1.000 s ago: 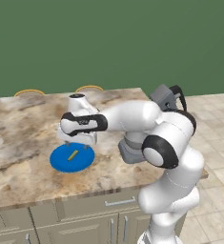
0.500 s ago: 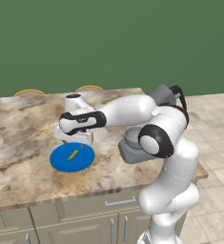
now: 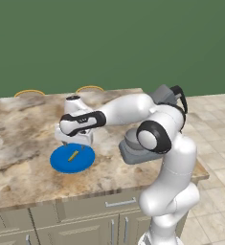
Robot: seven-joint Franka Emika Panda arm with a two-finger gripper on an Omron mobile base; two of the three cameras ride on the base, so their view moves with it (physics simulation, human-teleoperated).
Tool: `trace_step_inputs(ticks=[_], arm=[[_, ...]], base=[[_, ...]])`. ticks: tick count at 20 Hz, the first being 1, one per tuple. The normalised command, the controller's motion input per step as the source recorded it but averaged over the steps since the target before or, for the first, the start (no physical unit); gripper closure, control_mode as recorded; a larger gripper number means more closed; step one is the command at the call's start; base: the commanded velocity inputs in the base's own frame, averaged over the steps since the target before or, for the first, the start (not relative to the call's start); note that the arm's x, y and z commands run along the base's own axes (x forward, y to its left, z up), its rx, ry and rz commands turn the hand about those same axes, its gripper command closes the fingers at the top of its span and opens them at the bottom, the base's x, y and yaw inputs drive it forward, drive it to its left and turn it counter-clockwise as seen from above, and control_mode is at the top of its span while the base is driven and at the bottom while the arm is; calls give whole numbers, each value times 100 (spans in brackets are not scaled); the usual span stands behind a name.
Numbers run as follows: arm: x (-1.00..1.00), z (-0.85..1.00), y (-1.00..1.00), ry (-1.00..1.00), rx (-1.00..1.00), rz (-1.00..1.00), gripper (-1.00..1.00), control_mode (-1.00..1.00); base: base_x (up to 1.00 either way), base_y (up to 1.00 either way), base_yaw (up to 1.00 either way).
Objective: Add butter and sugar cubes to the stand mixer bowl and then turn on the stand mixer to begin making frosting.
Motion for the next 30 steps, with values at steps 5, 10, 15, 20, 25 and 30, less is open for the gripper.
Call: trace_step_inputs(ticks=[5,10,15,20,25,30], arm=[[13,-30,2,0,0,0,-100,-100],[5,-31,1,0,0,0,-100,-100],[2,-24,2,0,0,0,-100,-100],[0,-18,1,0,0,0,-100,-100],[0,-20,0,0,0,0,-100,-100],[0,-14,0,0,0,0,-100,-100]], base=[[0,0,0],[0,0,0],[0,0,0],[0,0,0],[0,0,0],[0,0,0]])
